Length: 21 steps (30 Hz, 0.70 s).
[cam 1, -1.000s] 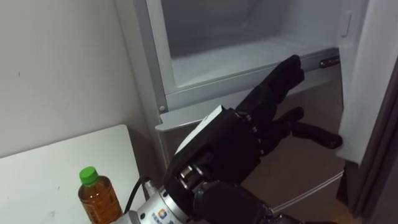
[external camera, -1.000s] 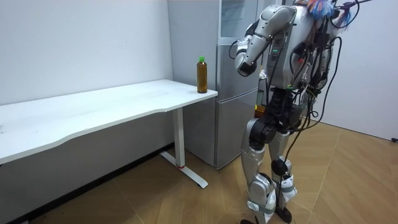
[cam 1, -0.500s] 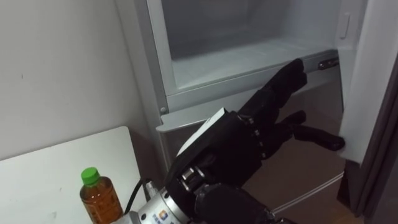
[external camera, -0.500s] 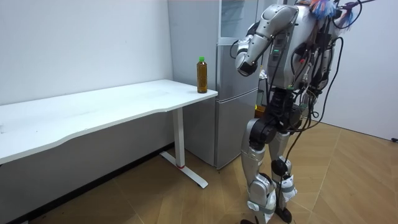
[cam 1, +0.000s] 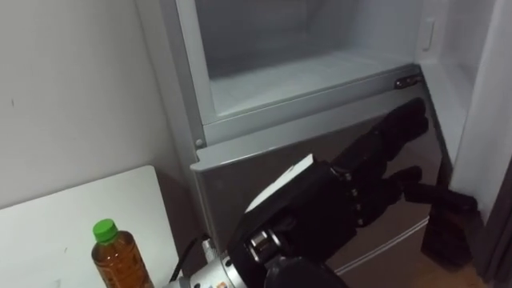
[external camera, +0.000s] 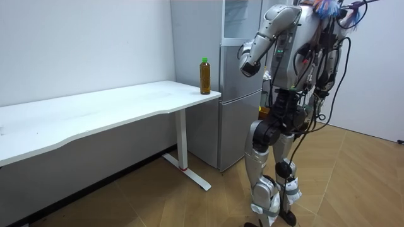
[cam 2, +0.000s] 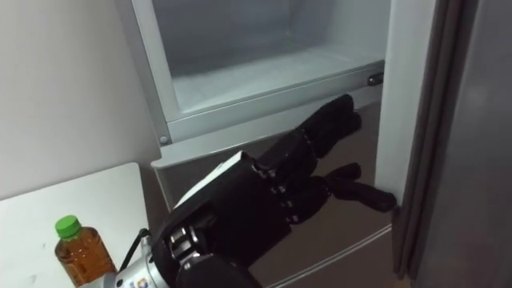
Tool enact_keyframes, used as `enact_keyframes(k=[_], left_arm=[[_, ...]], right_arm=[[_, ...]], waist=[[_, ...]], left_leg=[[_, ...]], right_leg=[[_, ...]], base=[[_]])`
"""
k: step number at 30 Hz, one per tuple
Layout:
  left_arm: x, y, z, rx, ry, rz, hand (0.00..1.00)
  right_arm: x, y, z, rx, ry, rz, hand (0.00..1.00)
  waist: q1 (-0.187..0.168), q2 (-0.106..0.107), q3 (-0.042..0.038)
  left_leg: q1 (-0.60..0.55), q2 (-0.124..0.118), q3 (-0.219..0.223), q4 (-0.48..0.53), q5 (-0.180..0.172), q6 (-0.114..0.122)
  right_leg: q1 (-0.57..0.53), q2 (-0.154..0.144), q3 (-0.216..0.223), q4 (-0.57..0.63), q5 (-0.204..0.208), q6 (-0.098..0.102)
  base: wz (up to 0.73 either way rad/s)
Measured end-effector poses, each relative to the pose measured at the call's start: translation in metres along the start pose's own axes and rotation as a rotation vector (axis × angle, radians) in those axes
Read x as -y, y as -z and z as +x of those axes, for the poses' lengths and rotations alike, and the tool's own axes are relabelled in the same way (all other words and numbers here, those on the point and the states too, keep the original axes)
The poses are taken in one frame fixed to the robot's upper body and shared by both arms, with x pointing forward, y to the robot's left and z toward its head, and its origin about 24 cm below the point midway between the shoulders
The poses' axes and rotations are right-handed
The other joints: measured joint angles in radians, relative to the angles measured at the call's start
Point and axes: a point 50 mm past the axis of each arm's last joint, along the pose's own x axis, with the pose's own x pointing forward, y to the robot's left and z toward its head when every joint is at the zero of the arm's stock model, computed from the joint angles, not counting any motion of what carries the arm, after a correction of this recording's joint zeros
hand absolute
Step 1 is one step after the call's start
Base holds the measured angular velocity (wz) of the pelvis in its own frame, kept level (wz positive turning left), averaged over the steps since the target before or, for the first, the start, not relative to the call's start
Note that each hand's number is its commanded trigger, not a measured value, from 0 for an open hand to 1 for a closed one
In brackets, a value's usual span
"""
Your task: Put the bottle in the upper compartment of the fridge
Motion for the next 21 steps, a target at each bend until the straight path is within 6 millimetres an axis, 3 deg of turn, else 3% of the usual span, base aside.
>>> enact_keyframes(k=[11, 13, 21], left_arm=[[0.0035, -0.0005, 0.0069, -0.024, 0.070, 0.002, 0.00], [0.0035, -0.0007, 0.0072, -0.023, 0.072, 0.003, 0.00], [0.0041, -0.0009, 0.0079, -0.020, 0.077, 0.001, 0.00]], right_arm=[[-0.0001, -0.0011, 0.0003, -0.004, 0.000, 0.016, 0.00], [0.0004, -0.0034, 0.0004, 0.001, 0.002, 0.012, 0.00], [0.0009, -0.0041, 0.0003, 0.004, 0.003, 0.013, 0.00]], waist=[[-0.024, 0.016, -0.0002], [-0.023, 0.022, 0.0000], [-0.034, 0.031, 0.0003]], left_leg=[[-0.006, 0.000, 0.007, 0.000, 0.000, 0.000], [-0.007, 0.002, 0.031, 0.000, 0.000, 0.000], [-0.006, 0.003, 0.039, 0.000, 0.000, 0.000]], right_leg=[[-0.010, 0.001, 0.005, -0.002, 0.001, -0.001], [-0.019, 0.001, 0.019, -0.001, 0.001, -0.001], [-0.027, 0.004, 0.045, 0.000, 0.001, -0.001]], base=[[-0.03], [-0.17], [-0.11]])
